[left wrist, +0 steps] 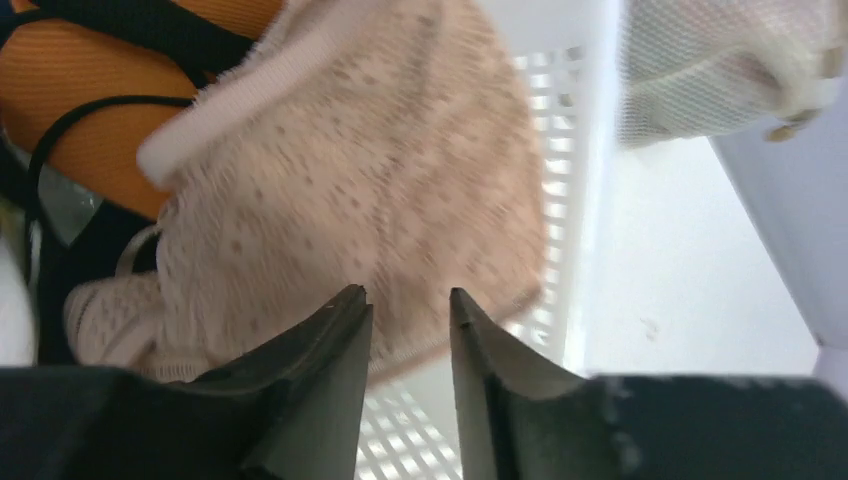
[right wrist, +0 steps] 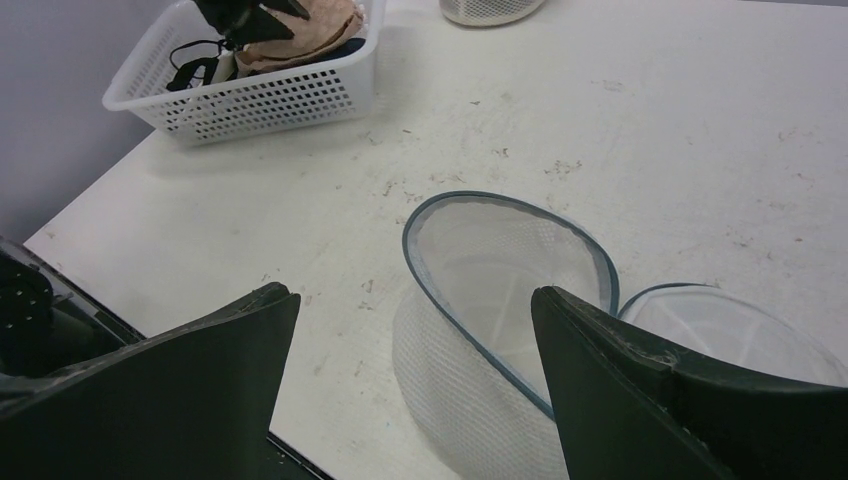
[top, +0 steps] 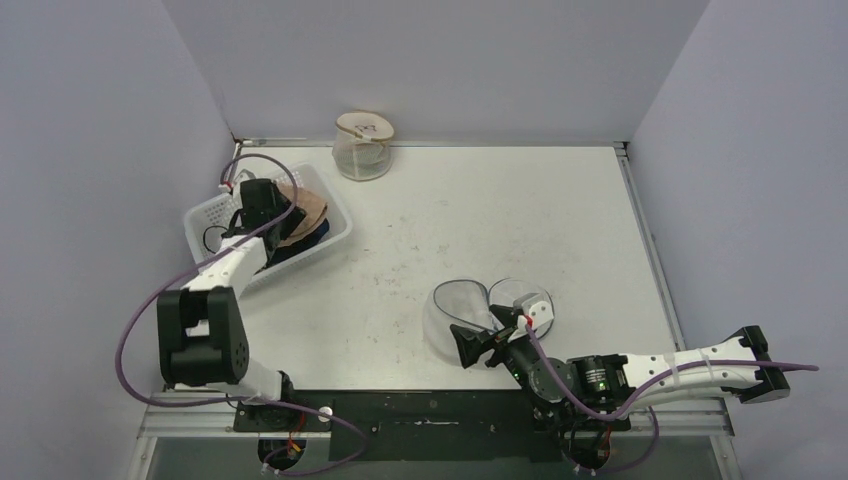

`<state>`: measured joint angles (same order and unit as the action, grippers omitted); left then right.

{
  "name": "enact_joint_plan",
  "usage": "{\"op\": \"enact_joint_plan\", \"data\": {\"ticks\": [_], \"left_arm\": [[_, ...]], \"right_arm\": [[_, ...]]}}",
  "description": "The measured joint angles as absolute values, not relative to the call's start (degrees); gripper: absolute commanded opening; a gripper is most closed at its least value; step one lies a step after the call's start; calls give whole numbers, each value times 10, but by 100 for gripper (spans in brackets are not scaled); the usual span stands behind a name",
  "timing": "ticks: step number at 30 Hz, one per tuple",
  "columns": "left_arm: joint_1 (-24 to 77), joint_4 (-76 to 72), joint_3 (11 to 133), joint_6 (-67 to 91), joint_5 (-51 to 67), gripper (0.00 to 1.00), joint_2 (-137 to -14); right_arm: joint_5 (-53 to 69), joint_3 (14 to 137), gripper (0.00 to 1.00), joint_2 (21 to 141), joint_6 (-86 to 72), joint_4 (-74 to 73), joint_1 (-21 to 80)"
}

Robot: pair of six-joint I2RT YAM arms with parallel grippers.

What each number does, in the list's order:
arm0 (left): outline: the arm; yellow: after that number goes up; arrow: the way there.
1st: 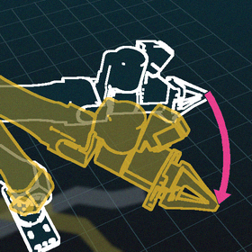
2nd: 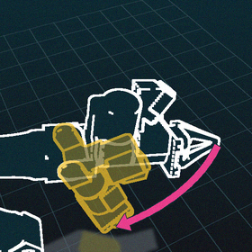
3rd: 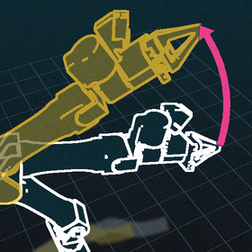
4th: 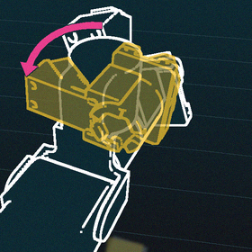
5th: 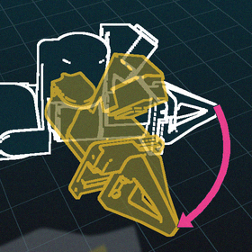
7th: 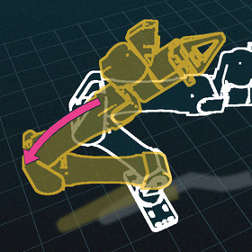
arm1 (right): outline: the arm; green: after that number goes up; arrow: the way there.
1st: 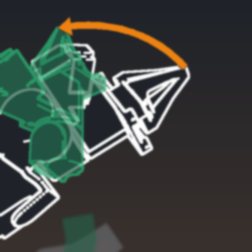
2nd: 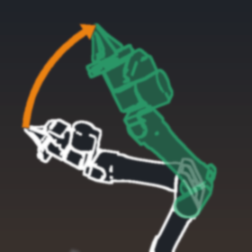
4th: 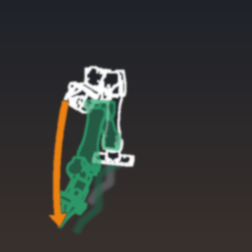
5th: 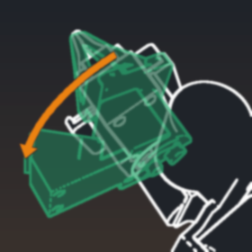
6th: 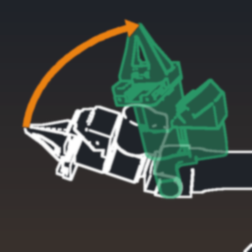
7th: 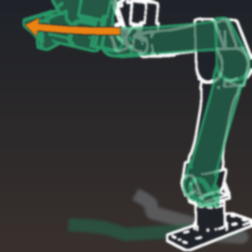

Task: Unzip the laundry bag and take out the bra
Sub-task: Place the bra in the bin, then close the laundry bag at the center of the board.

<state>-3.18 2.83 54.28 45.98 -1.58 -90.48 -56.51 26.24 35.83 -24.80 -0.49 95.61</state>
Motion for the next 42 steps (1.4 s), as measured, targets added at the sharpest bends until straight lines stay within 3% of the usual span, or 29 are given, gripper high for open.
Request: {"op": "enact_joint_plan", "data": {"ticks": [3, 6, 12, 18, 22, 30, 38, 42], "left_arm": [[-1, 61, 536, 458, -36, 70, -812], [82, 79, 536, 454, -62, 80, -704], [317, 128, 536, 430, -110, 86, -568], [505, 186, 537, 401, -150, 85, -620], [583, 215, 548, 382, -159, 81, -695], [625, 234, 591, 354, -181, 70, -771], [624, 253, 609, 343, -234, 43, -817], [624, 258, 610, 343, -238, 20, -831]], "right_arm": [[-581, 264, 90, 359, -248, -19, 956], [-594, 274, 90, 362, -248, -36, 955], [-656, 329, 90, 382, -298, -121, 945], [-666, 344, 90, 404, -387, -214, 856], [-628, 332, 90, 427, -432, -242, 778], [-586, 308, 90, 430, -483, -269, 768], [-582, 305, 90, 431, -527, -300, 768], [-591, 306, 90, 448, -558, -332, 766]]}}
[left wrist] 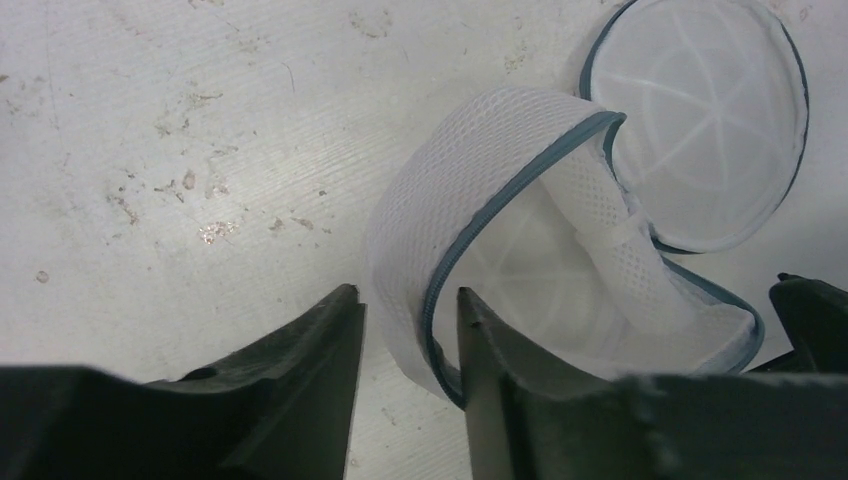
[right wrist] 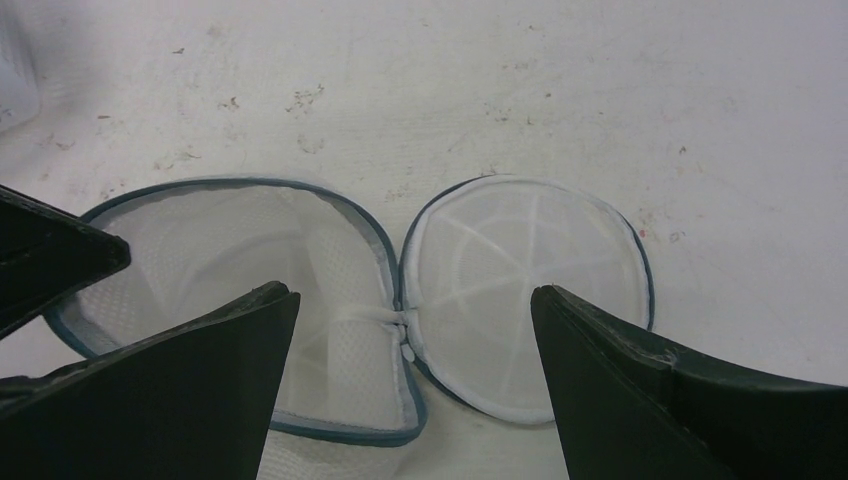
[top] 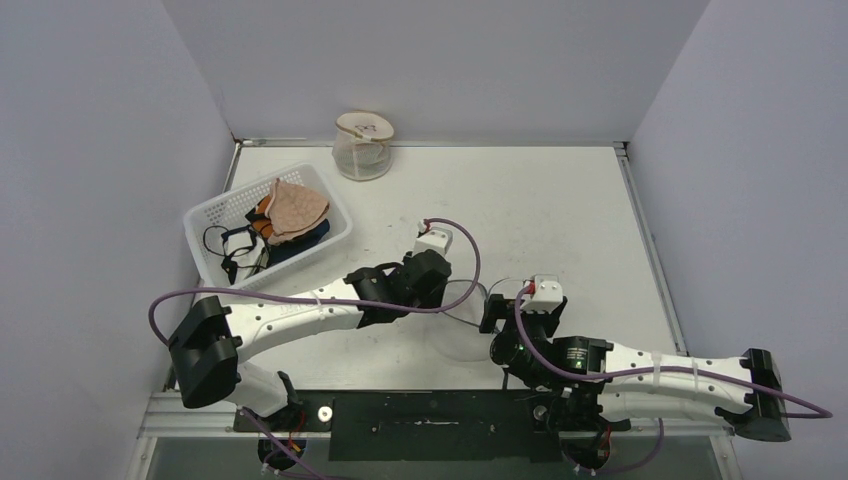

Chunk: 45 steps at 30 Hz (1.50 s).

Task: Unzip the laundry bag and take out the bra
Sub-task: Close the laundry bag at the center of the board.

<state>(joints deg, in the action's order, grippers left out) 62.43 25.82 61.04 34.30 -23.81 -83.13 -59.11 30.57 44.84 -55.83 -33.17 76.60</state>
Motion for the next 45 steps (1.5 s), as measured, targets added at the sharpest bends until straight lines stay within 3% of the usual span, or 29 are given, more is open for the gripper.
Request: {"op": "enact_joint_plan", "data": {"ticks": [2, 3, 8, 15, 20, 24, 30, 45], "left_arm": [[624, 260, 610, 343, -239, 2, -832], [624, 260, 610, 344, -241, 0, -832], [615, 264, 598, 347, -252, 0, -815], [588, 253, 491, 360, -278, 0, -692], [587, 226, 417, 375, -293, 0, -634], [587, 220, 386, 385, -298, 0, -624], [587, 208, 372, 388, -301, 0, -616], [587, 199, 377, 385, -302, 0, -621]], "right_arm": [[-591, 306, 90, 458, -564, -338, 762], [-591, 306, 90, 461, -564, -339, 758], [-553, 306, 90, 466, -544, -315, 699], [-425, 279, 90, 440, -490, -227, 506], [-310, 222, 100, 437, -480, -167, 380], [-222, 180, 89, 483, -470, -110, 317], [-162, 165, 80, 542, -456, -42, 312], [-147, 170, 40, 641, -441, 32, 312]]}}
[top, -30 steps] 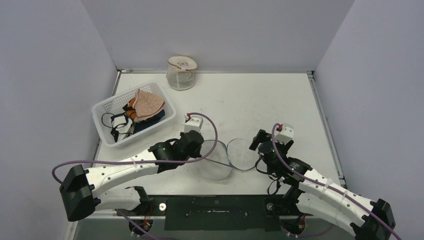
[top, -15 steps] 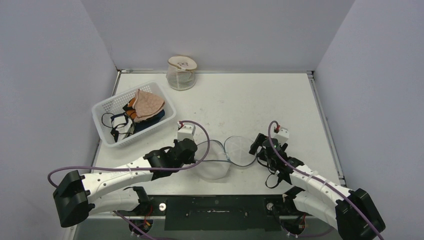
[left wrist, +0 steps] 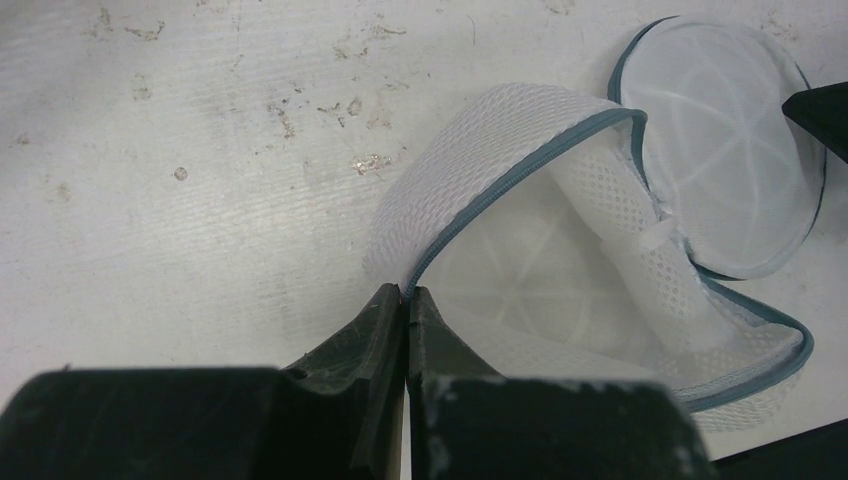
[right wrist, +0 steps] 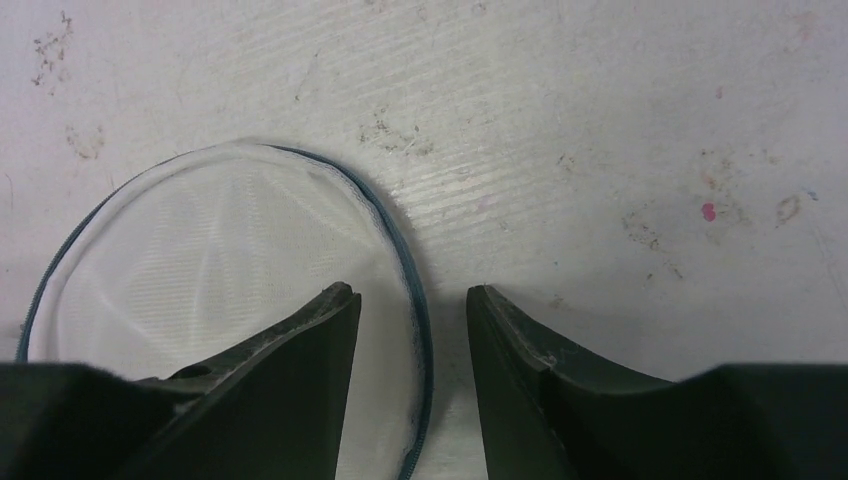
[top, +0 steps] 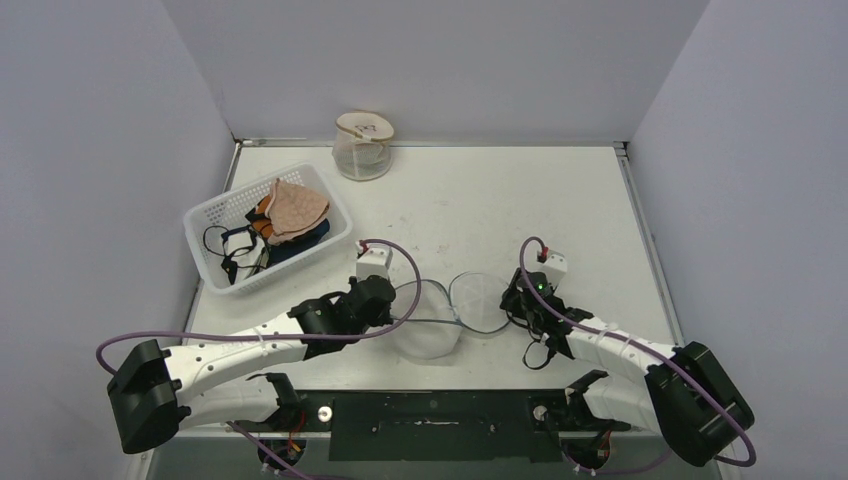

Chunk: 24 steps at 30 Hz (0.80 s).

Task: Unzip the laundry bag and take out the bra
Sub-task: Close the laundry bag at the center of the board.

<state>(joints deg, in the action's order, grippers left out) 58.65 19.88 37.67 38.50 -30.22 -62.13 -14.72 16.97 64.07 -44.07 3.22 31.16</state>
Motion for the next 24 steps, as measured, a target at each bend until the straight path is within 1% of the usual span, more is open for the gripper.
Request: {"op": "enact_joint_plan", "data": {"ticks": [2, 5, 6, 10, 14, 19, 24], "left_arm": [[587, 199, 381, 383, -302, 0, -622], [587, 199, 390, 383, -302, 0, -623], [587, 199, 391, 383, -302, 0, -623], [587, 201, 400, 383, -302, 0, -623], [587, 208, 415, 383, -302, 0, -622], [587, 215, 447, 381, -299, 0, -616], [585, 228, 500, 365, -299, 0, -626]], "right_arm": [[-148, 176, 30, 653, -441, 35, 312], [-149, 184, 10, 671, -440, 39, 312], [-149, 184, 6, 673, -439, 38, 312], [-150, 186, 5, 663, -439, 21, 312], [-166, 208, 5, 603, -423, -48, 323], [-212, 310, 5, 499, -379, -129, 367], [-257, 432, 5, 465, -324, -170, 426]]}}
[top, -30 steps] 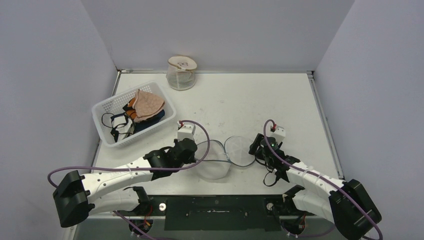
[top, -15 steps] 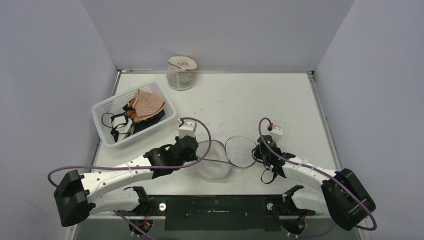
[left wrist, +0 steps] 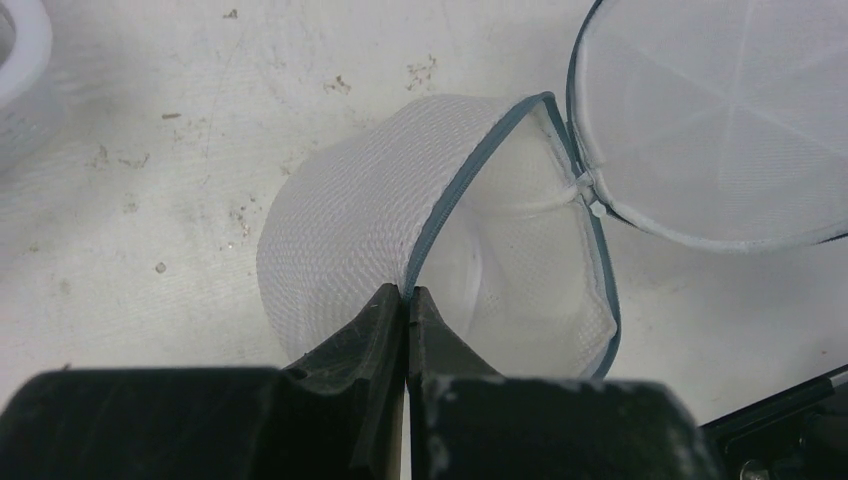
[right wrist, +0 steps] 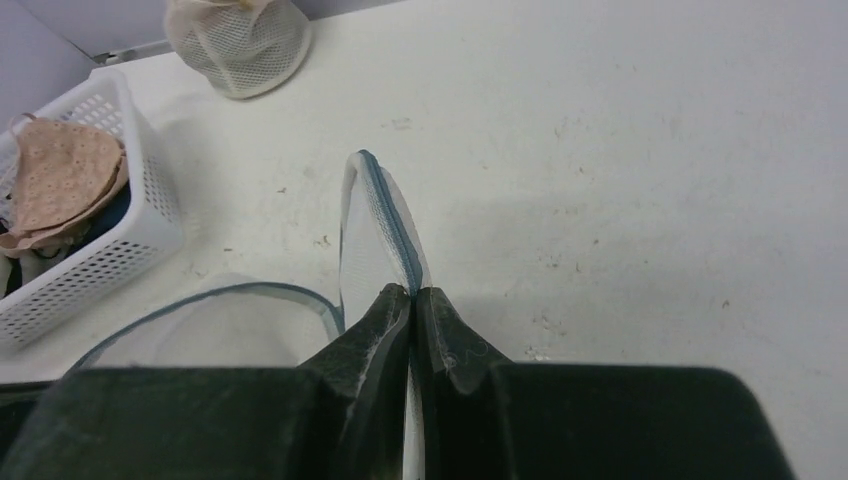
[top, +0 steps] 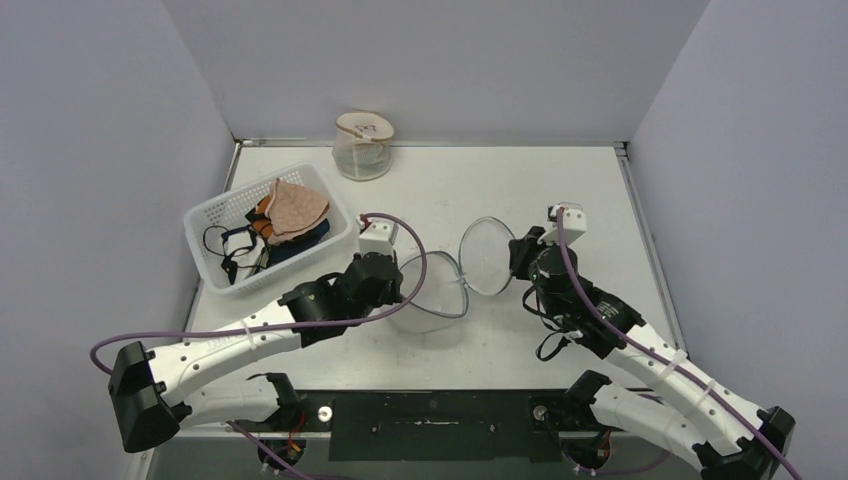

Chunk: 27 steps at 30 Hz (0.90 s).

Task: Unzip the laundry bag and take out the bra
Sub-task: Close the laundry bag at the center of the board.

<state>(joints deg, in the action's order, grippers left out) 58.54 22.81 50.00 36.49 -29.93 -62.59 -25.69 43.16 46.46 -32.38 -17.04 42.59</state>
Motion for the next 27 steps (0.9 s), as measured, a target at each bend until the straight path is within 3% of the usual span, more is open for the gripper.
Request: {"op": "enact_joint_plan", "data": {"ticks": [7, 16, 21, 27], "left_arm": [[573, 221, 590, 328, -297, 0, -665], [502, 162, 580, 332, -231, 0, -805], [484, 148, 576, 346, -194, 0, -868], [484, 135, 582, 357, -161, 7, -851]], "right_arm": [[-281, 530, 5, 463, -258, -216, 460], [-182, 588, 5, 458, -213, -217, 462], [-166, 580, 5, 460, -208, -216, 462], [-177, 564, 5, 472, -194, -235, 462]]}}
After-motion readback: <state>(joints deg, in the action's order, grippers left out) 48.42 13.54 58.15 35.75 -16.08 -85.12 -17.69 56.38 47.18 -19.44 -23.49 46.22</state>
